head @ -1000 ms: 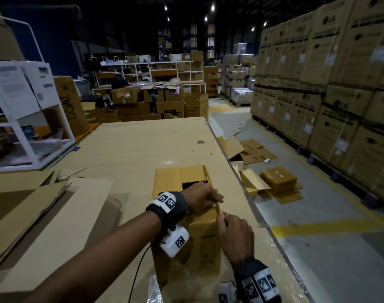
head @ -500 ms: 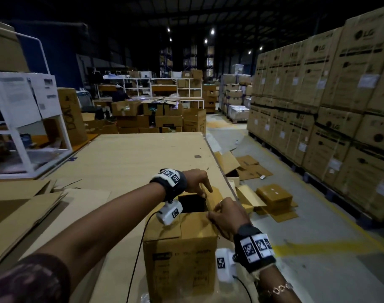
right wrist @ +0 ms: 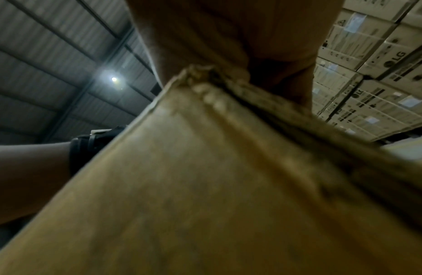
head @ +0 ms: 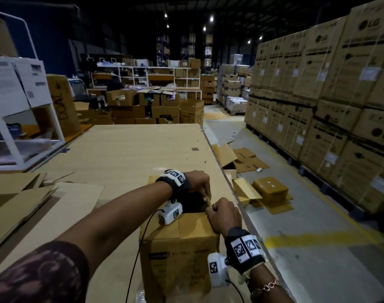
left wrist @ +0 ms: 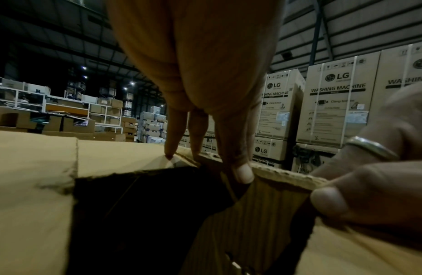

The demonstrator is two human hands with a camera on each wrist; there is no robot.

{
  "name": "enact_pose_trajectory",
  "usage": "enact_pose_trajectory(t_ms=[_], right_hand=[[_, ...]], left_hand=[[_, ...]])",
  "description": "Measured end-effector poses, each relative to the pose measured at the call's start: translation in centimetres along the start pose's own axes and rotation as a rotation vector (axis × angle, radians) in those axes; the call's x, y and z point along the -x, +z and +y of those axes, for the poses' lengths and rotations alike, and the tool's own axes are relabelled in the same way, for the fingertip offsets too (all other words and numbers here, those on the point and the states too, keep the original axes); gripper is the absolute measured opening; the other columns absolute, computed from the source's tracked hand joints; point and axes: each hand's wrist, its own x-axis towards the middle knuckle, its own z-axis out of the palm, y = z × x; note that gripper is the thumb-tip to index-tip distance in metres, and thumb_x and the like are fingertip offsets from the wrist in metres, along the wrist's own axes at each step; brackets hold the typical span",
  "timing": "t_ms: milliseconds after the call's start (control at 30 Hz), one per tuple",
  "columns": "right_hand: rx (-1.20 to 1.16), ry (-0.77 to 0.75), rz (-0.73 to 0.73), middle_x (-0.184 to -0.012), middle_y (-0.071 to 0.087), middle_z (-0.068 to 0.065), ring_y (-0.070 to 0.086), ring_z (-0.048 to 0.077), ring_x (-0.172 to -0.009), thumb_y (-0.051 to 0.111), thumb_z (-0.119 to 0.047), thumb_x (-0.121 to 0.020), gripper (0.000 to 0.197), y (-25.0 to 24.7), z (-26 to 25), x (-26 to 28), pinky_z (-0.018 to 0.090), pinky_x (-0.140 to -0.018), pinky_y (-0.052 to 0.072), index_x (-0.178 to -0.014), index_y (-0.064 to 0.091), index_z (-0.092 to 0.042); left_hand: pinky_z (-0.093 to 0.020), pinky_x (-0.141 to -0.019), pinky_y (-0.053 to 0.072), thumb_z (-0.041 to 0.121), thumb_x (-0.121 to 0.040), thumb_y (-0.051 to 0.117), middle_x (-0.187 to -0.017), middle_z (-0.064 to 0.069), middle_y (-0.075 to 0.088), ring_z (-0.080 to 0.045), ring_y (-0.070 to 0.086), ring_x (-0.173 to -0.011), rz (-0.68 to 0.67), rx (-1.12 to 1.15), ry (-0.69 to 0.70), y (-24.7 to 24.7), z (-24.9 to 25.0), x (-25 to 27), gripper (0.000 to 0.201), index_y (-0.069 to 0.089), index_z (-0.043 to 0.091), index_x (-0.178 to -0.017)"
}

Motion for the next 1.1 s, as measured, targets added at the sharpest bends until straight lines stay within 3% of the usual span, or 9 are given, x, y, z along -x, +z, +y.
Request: enact_pose_trajectory(t_ms=[267, 367, 467, 600, 667, 867, 967, 1033, 1100], right_hand=[[0.004, 0.044, -0.083, -0.104, 0.066, -0.002, 0.063, 0.023, -0.099, 0.066, -0.057, -0.082, 0.04, 0.1, 0.0, -2.0, 0.031, -0.072, 0.044, -0.107, 0.063, -0.026], [-0.052, 0.058, -0.072, -0.092, 0.069, 0.0, 0.063, 0.024, -0.087, 0.064, -0.046, -0.083, 0.027, 0.8, -0.1, -2.2, 0.032, -0.071, 0.05, -0.093, 0.07, -0.022], [-0.063, 0.057, -0.067, -0.098, 0.069, 0.002, 0.064, 0.027, -0.095, 0.063, -0.045, -0.086, 0.026, 0.9, 0.1, -2.1, 0.033, -0.074, 0.05, -0.099, 0.068, -0.022], [-0.069, -0.022, -0.039, -0.113, 0.069, 0.0, 0.063, 0.023, -0.103, 0.063, -0.059, -0.086, 0.048, 0.1, 0.7, -1.5, 0.034, -0.079, 0.049, -0.117, 0.065, -0.023], [-0.105, -0.082, 0.004, -0.115, 0.069, 0.0, 0.063, 0.021, -0.104, 0.063, -0.059, -0.086, 0.048, -0.4, 0.8, -1.3, 0.038, -0.083, 0.054, -0.12, 0.066, -0.025], [-0.187, -0.268, 0.032, -0.124, 0.064, -0.006, 0.062, 0.01, -0.105, 0.068, -0.048, -0.088, 0.043, -1.8, -0.9, -0.9, 0.036, -0.085, 0.057, -0.126, 0.063, -0.029], [-0.223, -0.361, -0.001, -0.122, 0.065, -0.008, 0.062, 0.008, -0.108, 0.07, -0.036, -0.091, 0.035, -2.5, -2.5, -0.9, 0.028, -0.086, 0.056, -0.124, 0.066, -0.027], [-0.264, -0.424, -0.079, -0.12, 0.068, -0.006, 0.064, 0.008, -0.108, 0.07, -0.024, -0.092, 0.031, -2.7, -3.8, -0.9, 0.023, -0.088, 0.055, -0.123, 0.069, -0.022], [-0.293, -0.467, -0.156, -0.117, 0.072, -0.002, 0.066, 0.008, -0.106, 0.07, -0.016, -0.092, 0.027, -2.1, -4.8, -1.3, 0.028, -0.093, 0.057, -0.119, 0.072, -0.017]], left_hand=[[-0.031, -0.088, 0.049, 0.03, -0.083, 0.082, -0.123, -0.008, 0.072, -0.027, 0.068, -0.106, -0.026, -0.032, -0.121, 0.2, -1.7, -0.2, 0.044, 0.073, 0.015, -0.123], [-0.041, -0.084, 0.057, 0.026, -0.083, 0.082, -0.106, -0.006, 0.077, -0.028, 0.071, -0.093, -0.023, -0.045, -0.124, 0.3, -1.6, -0.5, 0.03, 0.078, 0.016, -0.112], [-0.046, -0.082, 0.058, 0.023, -0.083, 0.082, -0.099, -0.006, 0.077, -0.027, 0.07, -0.087, -0.023, -0.064, -0.137, 0.0, -1.2, -0.4, 0.028, 0.078, 0.016, -0.11], [-0.037, -0.097, 0.048, 0.032, -0.079, 0.085, -0.132, -0.01, 0.065, -0.029, 0.061, -0.118, 0.0, -0.04, -0.237, -1.2, -0.4, 1.3, 0.074, 0.054, 0.019, -0.145], [-0.039, -0.102, 0.043, 0.037, -0.081, 0.083, -0.145, -0.011, 0.055, -0.03, 0.052, -0.13, -0.004, -0.025, -0.289, -2.5, 0.2, 3.5, 0.086, 0.04, 0.021, -0.154], [-0.033, -0.101, 0.045, 0.049, -0.09, 0.07, -0.139, -0.005, 0.062, -0.024, 0.057, -0.127, -0.022, -0.005, -0.348, -4.4, 3.8, 13.2, 0.064, 0.055, 0.018, -0.144], [-0.036, -0.094, 0.054, 0.051, -0.09, 0.069, -0.121, -0.001, 0.071, -0.018, 0.064, -0.11, 0.147, 0.008, -0.359, -2.2, 5.7, 17.1, 0.049, 0.067, 0.025, -0.131], [-0.038, -0.093, 0.054, 0.054, -0.089, 0.069, -0.121, 0.004, 0.07, -0.013, 0.062, -0.11, 0.271, 0.065, -0.412, 0.4, 7.1, 19.0, 0.045, 0.07, 0.028, -0.125], [-0.036, -0.093, 0.052, 0.061, -0.085, 0.069, -0.123, 0.009, 0.067, -0.011, 0.058, -0.11, 0.348, 0.105, -0.487, 3.1, 8.9, 20.2, 0.049, 0.068, 0.031, -0.123]])
